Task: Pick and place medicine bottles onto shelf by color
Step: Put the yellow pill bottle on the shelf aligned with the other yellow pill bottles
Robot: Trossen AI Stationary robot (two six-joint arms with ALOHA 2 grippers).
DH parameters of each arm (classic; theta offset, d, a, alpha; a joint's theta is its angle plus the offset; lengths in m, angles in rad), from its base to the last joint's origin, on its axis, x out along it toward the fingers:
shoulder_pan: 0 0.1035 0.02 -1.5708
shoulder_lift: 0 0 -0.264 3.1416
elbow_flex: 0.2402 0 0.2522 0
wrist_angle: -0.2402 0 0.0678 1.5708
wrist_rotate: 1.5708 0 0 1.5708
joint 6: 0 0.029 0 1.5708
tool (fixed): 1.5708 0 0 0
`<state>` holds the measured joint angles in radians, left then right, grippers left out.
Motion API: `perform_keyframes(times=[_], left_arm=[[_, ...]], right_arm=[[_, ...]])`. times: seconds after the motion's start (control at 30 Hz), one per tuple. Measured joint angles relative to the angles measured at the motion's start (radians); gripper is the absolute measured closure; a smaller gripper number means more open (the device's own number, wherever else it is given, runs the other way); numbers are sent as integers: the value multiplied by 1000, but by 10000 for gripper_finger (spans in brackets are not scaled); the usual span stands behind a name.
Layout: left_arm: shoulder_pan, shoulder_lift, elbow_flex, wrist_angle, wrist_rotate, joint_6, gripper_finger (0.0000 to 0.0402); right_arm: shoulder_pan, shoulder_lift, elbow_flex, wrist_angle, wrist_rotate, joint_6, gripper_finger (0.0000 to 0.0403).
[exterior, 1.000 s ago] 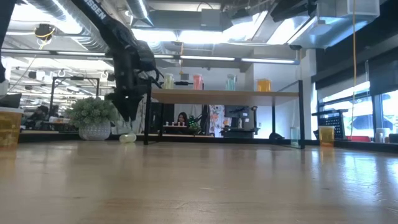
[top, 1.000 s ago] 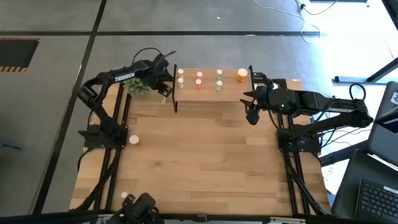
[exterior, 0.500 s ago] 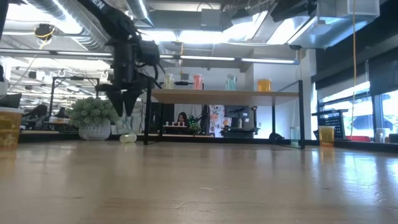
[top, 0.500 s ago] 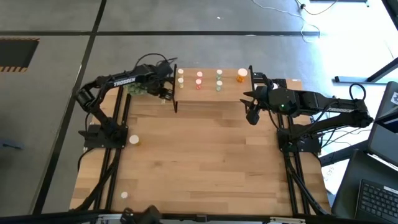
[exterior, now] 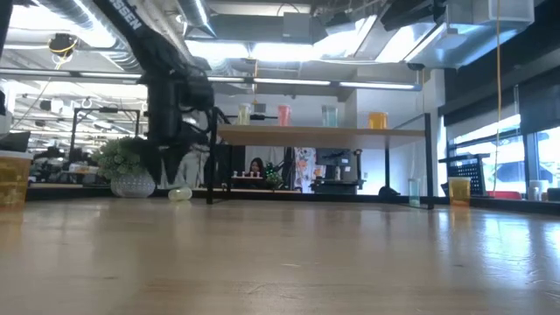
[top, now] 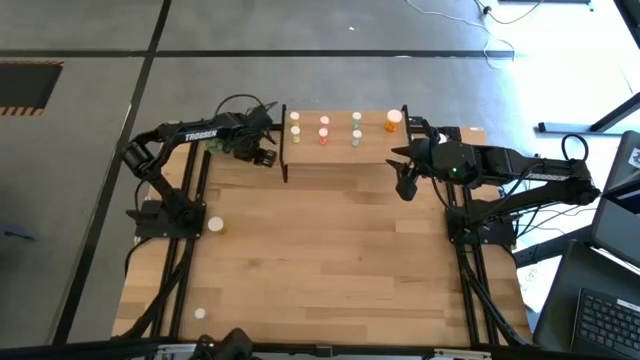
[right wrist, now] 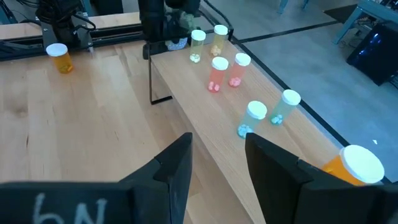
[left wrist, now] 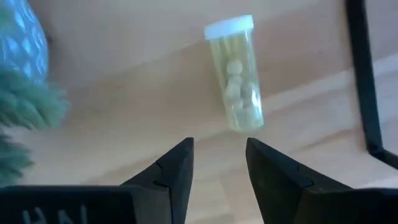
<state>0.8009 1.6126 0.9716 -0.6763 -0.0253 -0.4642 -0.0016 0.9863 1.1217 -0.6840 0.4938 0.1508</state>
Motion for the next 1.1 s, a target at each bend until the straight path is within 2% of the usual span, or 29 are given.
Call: perform_keyframes(times=[0.07,0.7,1.1], left_arm=[[-1,-3,0,53,-1,25,260],[-11,-3,-4,110,-18,28,260],[-43,39,-4,163,-58,27,260]], right_arm=[[0,0,0,0,0,0,251],[0,0,0,2,1,0,251],[0,0,0,2,0,0,251]])
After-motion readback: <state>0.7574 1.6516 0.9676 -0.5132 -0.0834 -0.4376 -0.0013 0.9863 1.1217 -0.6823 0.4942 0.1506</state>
